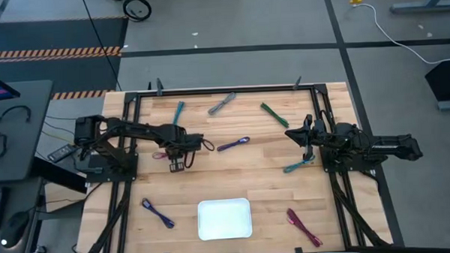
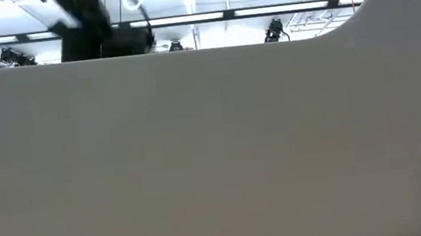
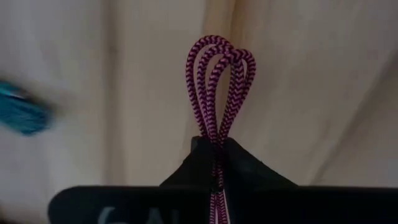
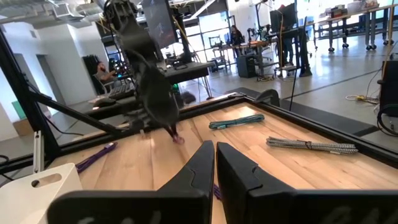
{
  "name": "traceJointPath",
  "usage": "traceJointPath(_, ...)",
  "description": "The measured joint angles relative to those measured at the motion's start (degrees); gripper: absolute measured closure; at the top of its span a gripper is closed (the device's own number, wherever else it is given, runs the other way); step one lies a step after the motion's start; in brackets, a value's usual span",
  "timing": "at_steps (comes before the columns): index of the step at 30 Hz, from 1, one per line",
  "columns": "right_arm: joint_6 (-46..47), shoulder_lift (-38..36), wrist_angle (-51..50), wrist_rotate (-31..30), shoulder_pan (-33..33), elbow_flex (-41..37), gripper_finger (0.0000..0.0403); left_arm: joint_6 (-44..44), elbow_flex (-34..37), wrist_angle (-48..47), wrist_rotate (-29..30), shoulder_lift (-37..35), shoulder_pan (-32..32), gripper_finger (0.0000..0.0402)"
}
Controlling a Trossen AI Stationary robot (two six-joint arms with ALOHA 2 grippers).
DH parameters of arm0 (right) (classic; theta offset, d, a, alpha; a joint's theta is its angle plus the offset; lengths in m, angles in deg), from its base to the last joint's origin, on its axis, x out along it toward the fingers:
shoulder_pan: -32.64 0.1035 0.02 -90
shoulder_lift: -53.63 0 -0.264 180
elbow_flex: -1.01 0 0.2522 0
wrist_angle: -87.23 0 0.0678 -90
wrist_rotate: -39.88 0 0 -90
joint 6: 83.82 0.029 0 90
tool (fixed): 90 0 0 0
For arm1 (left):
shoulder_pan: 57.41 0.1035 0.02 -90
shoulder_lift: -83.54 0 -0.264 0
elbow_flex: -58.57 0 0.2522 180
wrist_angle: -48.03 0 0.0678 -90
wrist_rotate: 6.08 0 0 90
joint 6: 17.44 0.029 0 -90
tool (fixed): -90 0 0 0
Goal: Pick and place USB-C Cables
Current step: Put the left pink USB cable into the white bin
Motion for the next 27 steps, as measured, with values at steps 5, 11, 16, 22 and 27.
traceJointPath(5,0.0,0.0,0.0,-0.1,0.0,0.0,0.0378,-3.4,-13.1,-4.0,-0.2,-2.9,-3.2,0.0383)
traceJointPath(11,0.0,0.0,0.4,-0.1,0.0,0.0,0.0378,-6.4,-24.2,12.3,-6.9,-4.8,-10.6,0.0384)
traceJointPath(16,0.0,0.0,0.9,0.0,0.0,0.0,0.0378,-7.8,-22.1,33.8,-8.6,-5.1,-18.6,0.0384)
traceJointPath(22,0.0,0.0,1.2,0.0,0.0,0.0,0.0378,-10.6,-18.4,49.3,-5.7,-3.3,-27.2,0.0384)
traceJointPath(27,0.0,0.0,1.5,0.0,0.0,0.0,0.0378,-17.5,-18.3,46.3,-2.8,2.9,-30.9,0.0384)
